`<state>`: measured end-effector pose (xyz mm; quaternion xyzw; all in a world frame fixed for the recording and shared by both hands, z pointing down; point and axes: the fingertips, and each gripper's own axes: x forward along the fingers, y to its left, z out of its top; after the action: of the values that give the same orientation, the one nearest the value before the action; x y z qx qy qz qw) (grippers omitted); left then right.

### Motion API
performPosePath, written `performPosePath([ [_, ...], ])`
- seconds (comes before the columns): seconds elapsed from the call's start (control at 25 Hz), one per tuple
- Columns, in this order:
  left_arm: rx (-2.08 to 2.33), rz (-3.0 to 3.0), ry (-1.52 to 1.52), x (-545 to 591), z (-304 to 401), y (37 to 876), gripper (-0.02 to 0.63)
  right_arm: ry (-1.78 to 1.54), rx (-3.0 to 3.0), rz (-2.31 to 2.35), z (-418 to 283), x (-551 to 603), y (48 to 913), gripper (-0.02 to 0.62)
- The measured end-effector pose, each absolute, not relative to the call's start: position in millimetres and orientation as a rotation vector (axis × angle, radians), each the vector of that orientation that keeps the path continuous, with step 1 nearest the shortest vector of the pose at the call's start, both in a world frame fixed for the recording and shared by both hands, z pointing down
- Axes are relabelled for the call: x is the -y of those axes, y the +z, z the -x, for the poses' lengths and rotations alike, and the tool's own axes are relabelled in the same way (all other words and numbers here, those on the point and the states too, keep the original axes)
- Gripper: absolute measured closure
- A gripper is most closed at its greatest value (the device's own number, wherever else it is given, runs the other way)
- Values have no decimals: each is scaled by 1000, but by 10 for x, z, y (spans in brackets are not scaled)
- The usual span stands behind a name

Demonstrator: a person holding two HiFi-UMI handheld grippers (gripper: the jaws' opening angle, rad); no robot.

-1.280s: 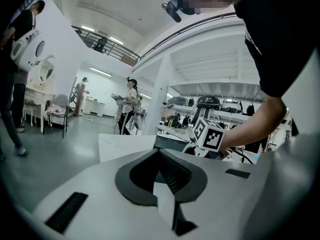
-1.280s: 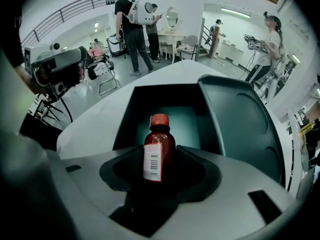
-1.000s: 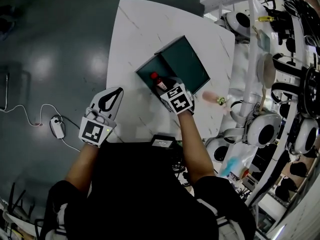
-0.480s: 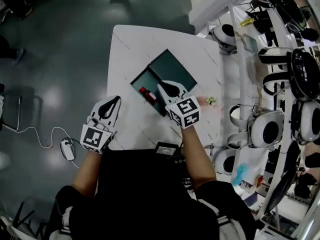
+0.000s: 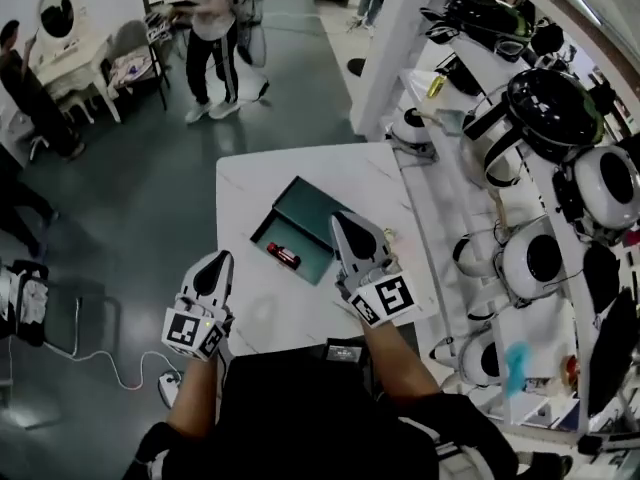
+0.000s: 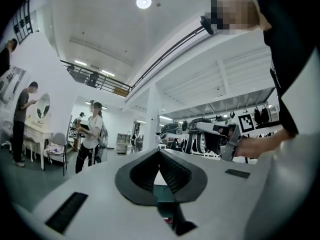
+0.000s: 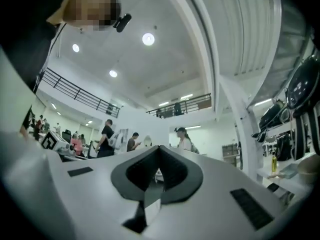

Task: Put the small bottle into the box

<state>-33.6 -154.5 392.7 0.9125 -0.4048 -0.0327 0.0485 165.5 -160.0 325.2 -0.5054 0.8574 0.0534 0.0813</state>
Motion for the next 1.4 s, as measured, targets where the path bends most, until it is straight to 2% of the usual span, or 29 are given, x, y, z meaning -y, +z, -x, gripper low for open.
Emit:
performPosePath([
  [0.2, 1210, -2865, -177, 1310, 274, 3495, 591, 245, -2411, 1555, -1875, 1085, 2933, 565],
  [0.48, 1139, -2930, -210, 969, 154, 3267, 589, 175, -2376, 1591, -2009, 528, 3069, 563],
  [0.76, 1033, -2936, -198, 171, 186, 3446, 589, 153, -2440, 1646, -1602, -268, 3331, 563],
  [1.08, 1061, -2856, -160, -1003, 656, 3856, 590, 90, -2460, 1767, -1245, -1329, 3714, 563],
  [1.4, 1089, -2825, -123, -1751, 950, 3967, 590, 69, -2488, 1792, -1004, -2087, 3730, 563],
])
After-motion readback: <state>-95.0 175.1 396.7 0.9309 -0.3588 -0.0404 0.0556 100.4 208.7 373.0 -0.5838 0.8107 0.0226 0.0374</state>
